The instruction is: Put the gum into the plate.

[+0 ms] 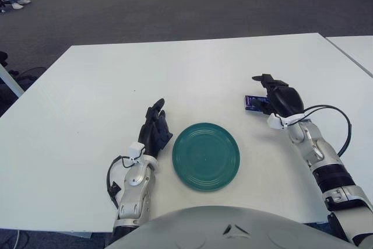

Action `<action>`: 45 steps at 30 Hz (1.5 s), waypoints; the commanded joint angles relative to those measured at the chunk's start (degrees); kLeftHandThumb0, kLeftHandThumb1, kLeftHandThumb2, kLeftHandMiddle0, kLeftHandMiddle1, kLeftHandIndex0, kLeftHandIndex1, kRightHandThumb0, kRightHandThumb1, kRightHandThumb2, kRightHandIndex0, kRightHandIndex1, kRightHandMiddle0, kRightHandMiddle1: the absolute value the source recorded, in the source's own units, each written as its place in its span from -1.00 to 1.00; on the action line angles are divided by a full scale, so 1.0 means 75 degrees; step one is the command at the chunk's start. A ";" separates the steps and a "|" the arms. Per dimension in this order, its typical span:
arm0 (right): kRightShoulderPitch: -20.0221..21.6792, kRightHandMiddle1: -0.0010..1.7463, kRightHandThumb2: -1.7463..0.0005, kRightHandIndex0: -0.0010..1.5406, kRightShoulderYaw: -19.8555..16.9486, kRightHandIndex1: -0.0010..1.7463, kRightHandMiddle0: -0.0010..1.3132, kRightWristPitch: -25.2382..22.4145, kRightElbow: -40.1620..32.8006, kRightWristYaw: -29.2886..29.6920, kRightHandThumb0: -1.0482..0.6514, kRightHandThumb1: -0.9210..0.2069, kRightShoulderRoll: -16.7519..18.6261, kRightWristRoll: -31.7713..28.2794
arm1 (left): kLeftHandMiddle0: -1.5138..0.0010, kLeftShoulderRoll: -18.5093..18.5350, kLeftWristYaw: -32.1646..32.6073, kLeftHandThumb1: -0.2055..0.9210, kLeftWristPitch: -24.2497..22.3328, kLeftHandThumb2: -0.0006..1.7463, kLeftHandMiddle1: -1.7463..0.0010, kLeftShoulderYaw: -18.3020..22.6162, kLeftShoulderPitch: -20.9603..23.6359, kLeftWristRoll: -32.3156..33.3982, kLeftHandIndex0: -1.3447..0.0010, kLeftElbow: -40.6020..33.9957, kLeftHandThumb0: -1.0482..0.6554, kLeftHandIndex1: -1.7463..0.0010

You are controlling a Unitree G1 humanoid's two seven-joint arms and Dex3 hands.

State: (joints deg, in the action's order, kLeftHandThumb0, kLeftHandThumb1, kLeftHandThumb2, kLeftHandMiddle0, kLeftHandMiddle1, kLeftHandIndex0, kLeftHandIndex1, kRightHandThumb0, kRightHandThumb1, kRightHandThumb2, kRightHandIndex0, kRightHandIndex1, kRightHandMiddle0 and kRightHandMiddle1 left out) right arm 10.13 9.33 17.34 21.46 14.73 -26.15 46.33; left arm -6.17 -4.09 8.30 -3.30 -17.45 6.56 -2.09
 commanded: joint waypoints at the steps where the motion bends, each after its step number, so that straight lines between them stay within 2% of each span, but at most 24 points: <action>1: 0.0343 -0.18 0.25 -0.50 0.0108 -1.00 -1.00 -0.0087 0.0297 0.0121 -0.74 -1.00 -0.0045 -0.0102 | 0.71 0.0058 -0.0030 1.00 0.0136 0.01 1.00 0.0030 0.0103 -0.0003 1.00 -0.0012 -0.90 0.29; 7: 0.0662 -0.25 0.23 -0.52 0.0427 -0.99 -1.00 -0.0164 0.1120 0.0512 -0.75 -1.00 -0.0097 0.0105 | 0.69 0.0042 0.0049 1.00 0.0176 0.01 0.99 0.0030 0.0110 -0.0093 1.00 -0.0005 -0.89 0.29; 21: 0.0813 -0.40 0.18 -0.52 0.0974 -1.00 -1.00 -0.0516 0.1198 0.0494 -0.77 -1.00 -0.0320 0.0285 | 0.70 0.0042 0.0041 1.00 0.0195 0.02 1.00 0.0038 0.0103 -0.0113 1.00 -0.0016 -0.90 0.30; 36: 0.0871 -0.44 0.12 -0.52 0.1396 -1.00 -1.00 -0.0786 0.1242 0.0005 -0.79 -1.00 -0.0514 0.0355 | 0.69 -0.0016 0.0027 1.00 0.0222 0.02 0.99 0.0016 0.0211 -0.0060 1.00 0.0085 -0.89 0.29; 45: 0.1007 -0.43 0.11 -0.54 0.1727 -0.99 -1.00 -0.0478 0.1324 -0.0450 -0.79 -1.00 -0.0934 0.0386 | 0.68 -0.0063 0.0115 1.00 0.0248 0.03 0.99 -0.0020 0.0264 -0.0114 1.00 0.0107 -0.89 0.28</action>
State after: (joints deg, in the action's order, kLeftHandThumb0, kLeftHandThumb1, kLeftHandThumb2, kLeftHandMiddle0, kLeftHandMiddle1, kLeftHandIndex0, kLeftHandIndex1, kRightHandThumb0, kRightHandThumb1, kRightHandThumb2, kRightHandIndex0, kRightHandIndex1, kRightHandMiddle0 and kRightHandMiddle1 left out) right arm 16.13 21.48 12.79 30.98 13.15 -31.61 48.84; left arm -6.28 -3.76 9.41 -3.42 -16.57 6.15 -1.63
